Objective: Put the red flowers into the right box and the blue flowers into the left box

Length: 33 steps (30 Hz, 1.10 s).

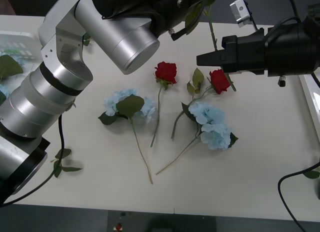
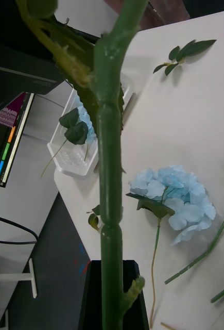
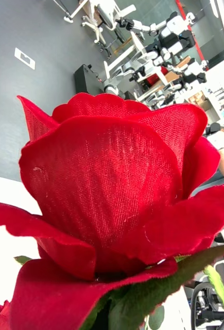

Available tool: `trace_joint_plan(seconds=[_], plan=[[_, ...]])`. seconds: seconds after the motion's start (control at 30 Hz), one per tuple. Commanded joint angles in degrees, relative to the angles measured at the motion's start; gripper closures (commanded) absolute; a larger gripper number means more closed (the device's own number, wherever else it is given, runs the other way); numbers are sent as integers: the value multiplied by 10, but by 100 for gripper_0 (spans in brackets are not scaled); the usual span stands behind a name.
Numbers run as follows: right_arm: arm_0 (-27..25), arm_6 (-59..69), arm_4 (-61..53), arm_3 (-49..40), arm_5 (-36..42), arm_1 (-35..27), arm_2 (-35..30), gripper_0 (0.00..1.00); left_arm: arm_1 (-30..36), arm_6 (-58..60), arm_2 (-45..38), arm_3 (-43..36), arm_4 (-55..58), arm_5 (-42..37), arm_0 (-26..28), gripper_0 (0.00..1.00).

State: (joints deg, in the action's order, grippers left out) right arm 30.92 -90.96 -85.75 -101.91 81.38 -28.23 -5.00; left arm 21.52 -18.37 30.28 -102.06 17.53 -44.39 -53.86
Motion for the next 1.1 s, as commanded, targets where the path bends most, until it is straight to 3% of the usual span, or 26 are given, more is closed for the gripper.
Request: trace_joint_plan(seconds=[0.03, 0.07, 0.13, 0.23, 0.7, 0.97, 1.1], plan=[[9, 21, -10, -9, -2, 4, -11, 100, -3, 11, -9, -9, -6, 6, -12, 45], [8, 20, -11, -9, -1, 4, -11, 100, -3, 11, -9, -9, -6, 6, -12, 27], [7, 20, -15, -9, -1, 3, -13, 100, -3, 11, -9, -9, -6, 6, -12, 12], [7, 20, -16, -9, -1, 3, -13, 100, -3, 11, -9, -9, -6, 6, -12, 0], [2, 27, -17, -10, 101, -27, -88, 100, -3, 11, -9, -9, -6, 6, -12, 0], [-63, 25, -45, -13, 113, -89, -151, 100, 13, 8, -20, -19, -9, 5, 8, 0], [-110, 23, -44, -14, 113, -126, -189, 100, 55, 1, -28, -75, 30, -51, 30, 0]])
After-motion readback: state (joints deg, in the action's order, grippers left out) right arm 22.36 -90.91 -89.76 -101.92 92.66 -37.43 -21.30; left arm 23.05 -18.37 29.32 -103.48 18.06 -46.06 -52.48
